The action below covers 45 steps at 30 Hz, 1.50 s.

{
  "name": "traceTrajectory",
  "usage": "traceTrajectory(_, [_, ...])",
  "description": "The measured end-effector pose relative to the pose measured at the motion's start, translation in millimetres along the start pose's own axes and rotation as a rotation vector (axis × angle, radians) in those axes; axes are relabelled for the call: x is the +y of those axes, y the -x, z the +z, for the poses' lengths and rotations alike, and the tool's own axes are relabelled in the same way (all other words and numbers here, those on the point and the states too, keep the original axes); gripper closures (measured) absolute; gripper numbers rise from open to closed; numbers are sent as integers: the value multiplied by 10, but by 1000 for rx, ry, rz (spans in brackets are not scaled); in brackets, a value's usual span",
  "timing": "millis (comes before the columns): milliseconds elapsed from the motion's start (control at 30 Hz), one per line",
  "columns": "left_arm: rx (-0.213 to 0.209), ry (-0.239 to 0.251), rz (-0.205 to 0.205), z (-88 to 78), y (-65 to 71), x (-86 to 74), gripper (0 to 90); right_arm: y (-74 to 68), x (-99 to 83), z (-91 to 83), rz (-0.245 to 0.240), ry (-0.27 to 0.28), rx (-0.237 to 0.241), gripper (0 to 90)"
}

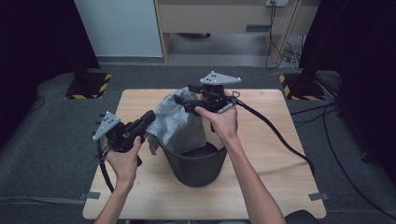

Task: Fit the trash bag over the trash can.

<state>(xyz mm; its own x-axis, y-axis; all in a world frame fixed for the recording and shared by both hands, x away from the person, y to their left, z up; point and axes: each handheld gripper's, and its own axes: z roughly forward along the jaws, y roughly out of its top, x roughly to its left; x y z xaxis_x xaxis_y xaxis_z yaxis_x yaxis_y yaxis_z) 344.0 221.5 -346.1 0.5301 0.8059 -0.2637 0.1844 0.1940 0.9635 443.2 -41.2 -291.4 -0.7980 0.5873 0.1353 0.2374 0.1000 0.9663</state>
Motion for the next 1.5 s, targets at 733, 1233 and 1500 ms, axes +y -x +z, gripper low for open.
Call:
traceTrajectory(733, [-52, 89, 89, -204, 217, 104, 564, -148, -196, 360, -102, -232, 5, 319])
traceTrajectory(1233, [42, 114, -138, -254, -492, 24, 356, -141, -296, 459, -99, -326, -7, 292])
traceTrajectory(1500, [-102, 71, -186, -178, -369, -29, 654, -133, -235, 408, -115, -277, -23, 303])
